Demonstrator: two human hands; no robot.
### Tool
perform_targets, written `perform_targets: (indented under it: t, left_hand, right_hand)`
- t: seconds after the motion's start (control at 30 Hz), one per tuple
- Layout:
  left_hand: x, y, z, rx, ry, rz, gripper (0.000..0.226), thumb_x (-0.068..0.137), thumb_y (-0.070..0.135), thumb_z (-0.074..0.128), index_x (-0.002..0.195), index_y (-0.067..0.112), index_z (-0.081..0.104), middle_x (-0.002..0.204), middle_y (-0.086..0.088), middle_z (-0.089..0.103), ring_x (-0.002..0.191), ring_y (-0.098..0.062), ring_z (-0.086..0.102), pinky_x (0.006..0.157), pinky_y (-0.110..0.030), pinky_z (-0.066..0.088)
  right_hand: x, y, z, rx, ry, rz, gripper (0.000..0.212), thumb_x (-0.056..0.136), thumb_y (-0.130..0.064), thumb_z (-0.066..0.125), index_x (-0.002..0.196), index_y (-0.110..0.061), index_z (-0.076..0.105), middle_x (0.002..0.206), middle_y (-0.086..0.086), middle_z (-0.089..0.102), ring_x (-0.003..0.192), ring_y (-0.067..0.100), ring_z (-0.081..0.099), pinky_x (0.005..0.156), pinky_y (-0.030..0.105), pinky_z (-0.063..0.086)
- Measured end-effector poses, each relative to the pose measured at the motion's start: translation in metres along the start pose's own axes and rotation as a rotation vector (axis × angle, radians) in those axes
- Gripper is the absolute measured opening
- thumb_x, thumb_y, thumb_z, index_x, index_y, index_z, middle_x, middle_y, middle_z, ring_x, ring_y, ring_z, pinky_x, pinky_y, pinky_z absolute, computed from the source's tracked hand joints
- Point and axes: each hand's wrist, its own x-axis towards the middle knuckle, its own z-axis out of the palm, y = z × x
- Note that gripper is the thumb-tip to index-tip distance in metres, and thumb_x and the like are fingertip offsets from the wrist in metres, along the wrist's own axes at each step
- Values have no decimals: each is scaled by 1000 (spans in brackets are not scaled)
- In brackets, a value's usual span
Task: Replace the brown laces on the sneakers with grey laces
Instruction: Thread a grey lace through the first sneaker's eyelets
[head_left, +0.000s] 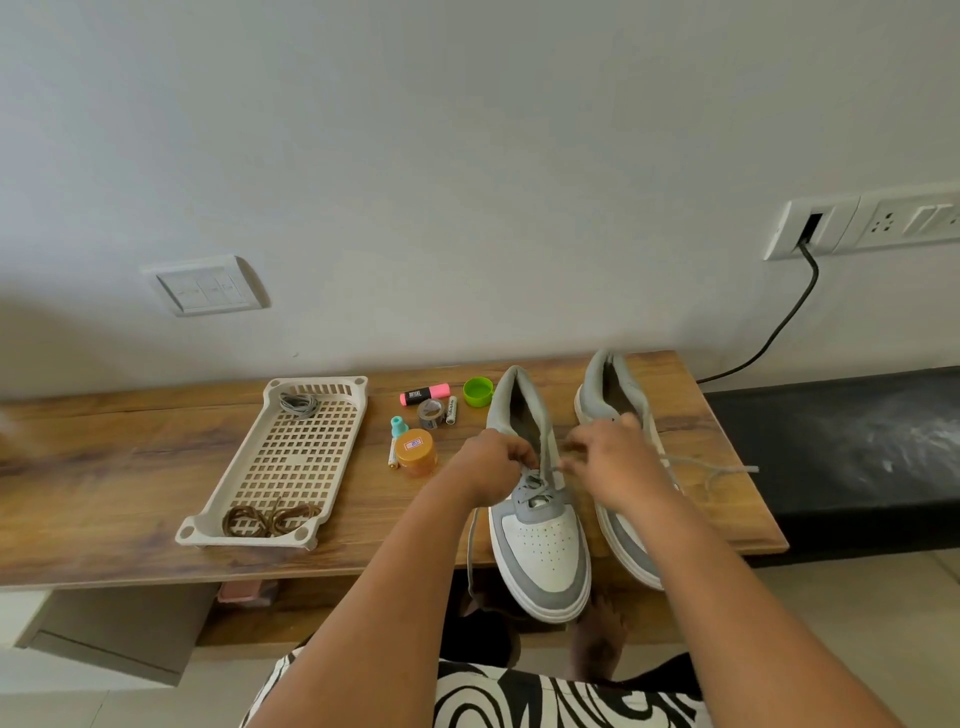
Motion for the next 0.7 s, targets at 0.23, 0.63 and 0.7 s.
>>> perform_targets:
  t: [0.23, 0.63, 0.7]
  left_hand:
    - [-6, -3, -2, 47, -7, 21, 35, 96, 11, 43, 100, 37, 67, 108, -2, 65, 77, -13, 56, 61, -22, 41]
    - [-14, -3, -10, 81, 70, -9, 41, 90, 29, 68, 119, 12, 44, 100, -3, 60, 87, -17, 57, 68, -23, 44]
    - [-15, -8, -8, 110, -16, -66, 42, 91, 37, 67, 119, 11, 51, 109, -4, 64, 95, -18, 60, 76, -27, 46]
  right_hand:
    - [13, 16, -7, -208, 63, 154, 25, 91, -47, 60, 99, -24, 66, 99, 0, 56, 102, 21, 52, 88, 40, 50]
    - [10, 3, 16, 24, -82, -35, 28, 94, -46, 54, 115, -29, 59, 112, 5, 54, 108, 25, 53, 95, 43, 46]
    - [12, 5, 21, 54, -88, -47, 18, 93, -41, 59, 106, -30, 62, 104, 2, 59, 99, 20, 56, 90, 41, 49]
